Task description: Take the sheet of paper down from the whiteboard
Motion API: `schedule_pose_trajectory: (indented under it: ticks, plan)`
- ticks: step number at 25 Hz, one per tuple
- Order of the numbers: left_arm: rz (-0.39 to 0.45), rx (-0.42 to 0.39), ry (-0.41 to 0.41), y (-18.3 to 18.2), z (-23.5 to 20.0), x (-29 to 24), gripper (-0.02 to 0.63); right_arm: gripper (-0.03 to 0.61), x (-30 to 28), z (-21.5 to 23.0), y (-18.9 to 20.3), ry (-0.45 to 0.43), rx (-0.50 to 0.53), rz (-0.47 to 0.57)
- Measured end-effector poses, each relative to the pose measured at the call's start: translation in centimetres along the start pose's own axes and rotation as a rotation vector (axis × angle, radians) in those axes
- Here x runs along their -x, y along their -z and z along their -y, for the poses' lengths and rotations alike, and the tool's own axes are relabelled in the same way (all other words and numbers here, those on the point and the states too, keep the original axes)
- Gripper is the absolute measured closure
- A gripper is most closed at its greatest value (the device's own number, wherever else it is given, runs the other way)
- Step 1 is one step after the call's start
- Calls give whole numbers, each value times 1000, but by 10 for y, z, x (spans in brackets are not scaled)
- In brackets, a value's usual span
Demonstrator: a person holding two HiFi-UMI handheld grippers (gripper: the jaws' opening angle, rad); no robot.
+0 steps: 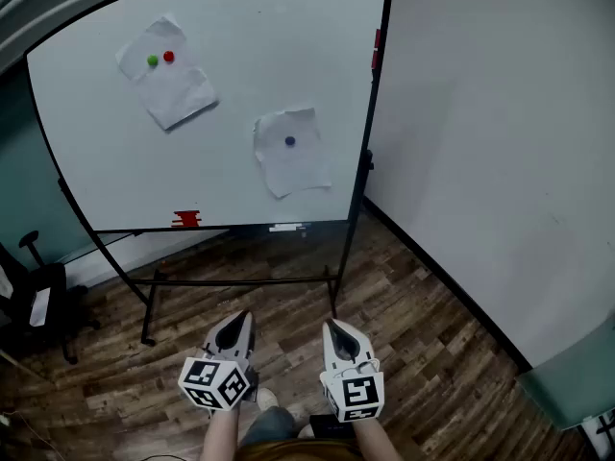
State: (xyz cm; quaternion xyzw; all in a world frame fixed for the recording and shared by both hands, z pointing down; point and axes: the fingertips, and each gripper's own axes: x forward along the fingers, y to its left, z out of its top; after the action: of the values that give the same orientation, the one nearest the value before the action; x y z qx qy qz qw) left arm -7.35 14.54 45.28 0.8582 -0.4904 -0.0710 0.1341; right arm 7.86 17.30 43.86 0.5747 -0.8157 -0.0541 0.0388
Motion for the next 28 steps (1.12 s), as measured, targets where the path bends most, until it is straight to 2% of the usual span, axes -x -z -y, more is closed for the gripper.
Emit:
schedule_pose_trajectory:
  ticks: [7,12,14,15,17,20,28]
  plan:
    - [11,5,-4,-4,0,-9,589,568,-6,4,12,-36,-16,-3]
    - [10,3,21,-6,5,-15,586,568,-5,15,8,6,-32,25]
    - [14,8,41,-6,11,-17,569,520,-6,17,8,-8,-38,26]
    - [15,11,46,-6,13,-18,544,476,-7,17,9,-26,-43,21]
    - [17,23,46,-6,14,-21,492,439,-10,17,10,-42,-43,12]
    - [21,37,41,-6,12,-26,485,437,-11,20,10,-27,-33,12]
    - [21,-12,-14,-11,-12,-58,479,448,-48,34,11,-39,-52,9]
